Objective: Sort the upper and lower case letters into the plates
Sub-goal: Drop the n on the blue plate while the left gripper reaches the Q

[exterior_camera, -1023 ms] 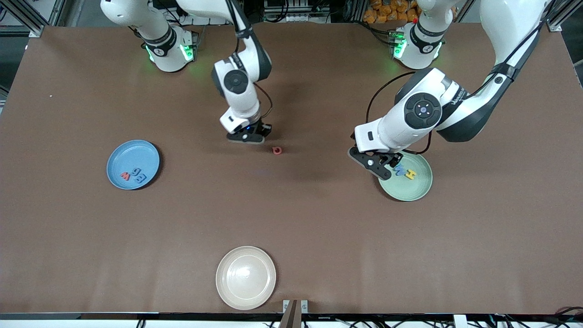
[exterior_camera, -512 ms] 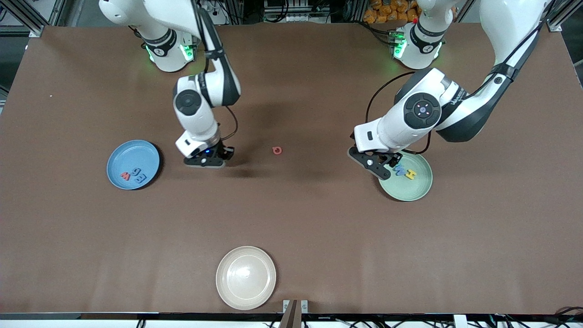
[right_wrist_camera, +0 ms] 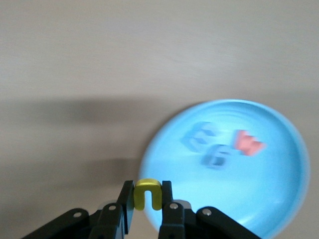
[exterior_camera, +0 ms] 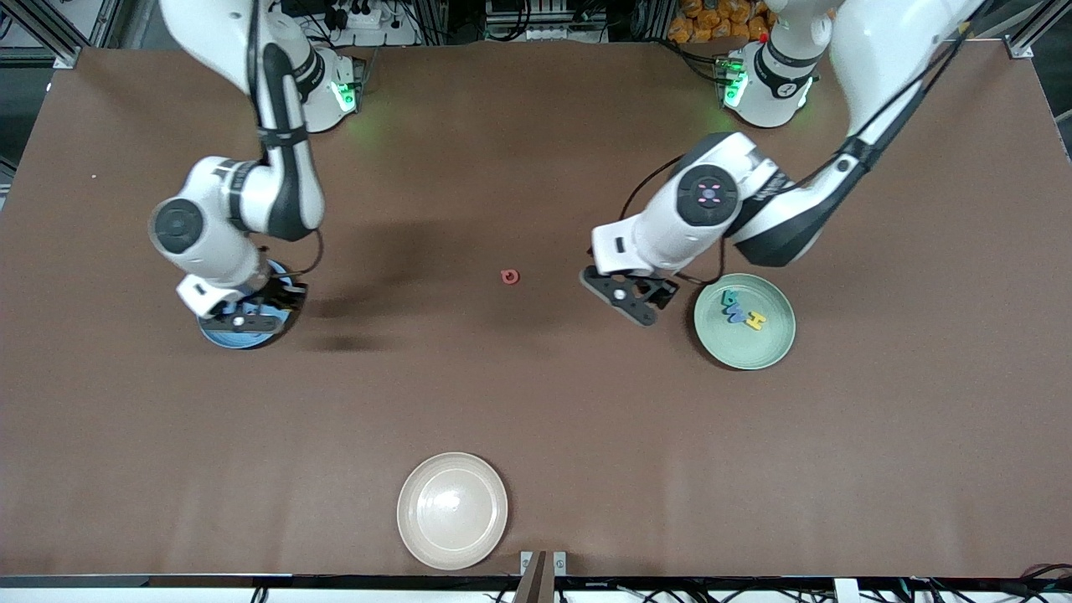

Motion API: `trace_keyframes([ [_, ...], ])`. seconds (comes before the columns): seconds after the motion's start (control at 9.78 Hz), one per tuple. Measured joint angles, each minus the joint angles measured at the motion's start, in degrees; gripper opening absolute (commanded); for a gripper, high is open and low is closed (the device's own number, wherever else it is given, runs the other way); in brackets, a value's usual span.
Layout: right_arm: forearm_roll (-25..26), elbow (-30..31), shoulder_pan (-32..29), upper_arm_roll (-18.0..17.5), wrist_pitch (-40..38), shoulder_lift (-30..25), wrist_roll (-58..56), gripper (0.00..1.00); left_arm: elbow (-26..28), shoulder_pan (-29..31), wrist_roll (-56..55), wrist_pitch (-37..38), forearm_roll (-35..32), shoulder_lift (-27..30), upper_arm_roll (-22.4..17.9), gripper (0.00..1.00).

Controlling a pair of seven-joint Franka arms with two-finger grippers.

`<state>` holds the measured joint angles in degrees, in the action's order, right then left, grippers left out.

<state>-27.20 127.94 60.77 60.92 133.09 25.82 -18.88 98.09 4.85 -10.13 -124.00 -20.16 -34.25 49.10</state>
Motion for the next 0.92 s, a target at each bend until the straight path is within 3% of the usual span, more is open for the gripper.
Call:
trace_keyframes([
  [0.1, -0.1, -0.24, -4.7, 0.19, -1.63, -0.03, -5.42, 0.0, -1.21, -7.59, -0.03, -4.01, -0.93, -0.87, -5.26, 1.0],
  [0.2, -0.16, -0.53, -8.2, 0.21, -2.27, -0.13, -8.8, 0.24, -2.34, -15.43, -0.16, -8.42, -1.37, -2.08, -10.85, 1.0],
  [0.31, -0.17, -0.97, -9.89, 0.14, -2.49, -0.2, -10.01, 0.99, -3.41, -22.57, -0.86, -12.73, -1.44, -3.48, -16.32, 1.0],
  [0.51, -0.24, -1.7, -10.07, -0.34, -2.61, -0.16, -10.05, 1.0, -5.09, -33.45, -3.62, -18.42, -1.51, -5.85, -25.15, 1.0],
  [0.92, -0.8, -3.56, -10.26, -1.59, -3.1, -0.13, -8.84, 1.0, -5.8, -36.29, -3.93, -19.43, -1.91, -6.53, -27.49, 1.0],
])
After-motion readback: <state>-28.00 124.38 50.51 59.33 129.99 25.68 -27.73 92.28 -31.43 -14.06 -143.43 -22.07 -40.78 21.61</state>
